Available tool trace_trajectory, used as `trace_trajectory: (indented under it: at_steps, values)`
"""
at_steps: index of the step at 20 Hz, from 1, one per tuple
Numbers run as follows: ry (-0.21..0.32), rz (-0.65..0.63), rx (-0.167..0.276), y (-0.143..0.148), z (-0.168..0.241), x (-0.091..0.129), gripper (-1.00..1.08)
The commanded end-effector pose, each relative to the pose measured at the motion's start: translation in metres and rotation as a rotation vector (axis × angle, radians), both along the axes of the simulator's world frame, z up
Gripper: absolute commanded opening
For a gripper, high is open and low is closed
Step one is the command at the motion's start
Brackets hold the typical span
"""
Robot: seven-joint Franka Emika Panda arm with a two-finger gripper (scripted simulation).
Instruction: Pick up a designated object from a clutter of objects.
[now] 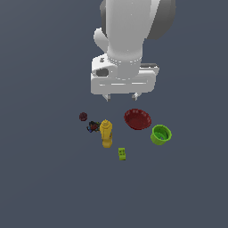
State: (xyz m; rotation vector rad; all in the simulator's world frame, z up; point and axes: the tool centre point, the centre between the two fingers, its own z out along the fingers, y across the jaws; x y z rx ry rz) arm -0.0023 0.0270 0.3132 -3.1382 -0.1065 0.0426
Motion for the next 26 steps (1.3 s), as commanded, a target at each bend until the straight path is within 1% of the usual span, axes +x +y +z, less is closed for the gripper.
trace_trajectory:
  at_steps: [1, 9, 16, 21, 26]
  values:
    - [0.0, 0.0, 0.0, 0.0, 0.0, 0.0, 1.0]
    - [-0.022, 0.008, -0.015, 0.0, 0.003, 0.009, 1.0]
    - [-0.021, 0.012, -0.013, -0.004, -0.002, 0.009, 1.0]
    - [-0.021, 0.026, -0.006, -0.019, -0.018, 0.008, 1.0]
    - [-0.021, 0.049, 0.005, -0.043, -0.045, 0.004, 1.0]
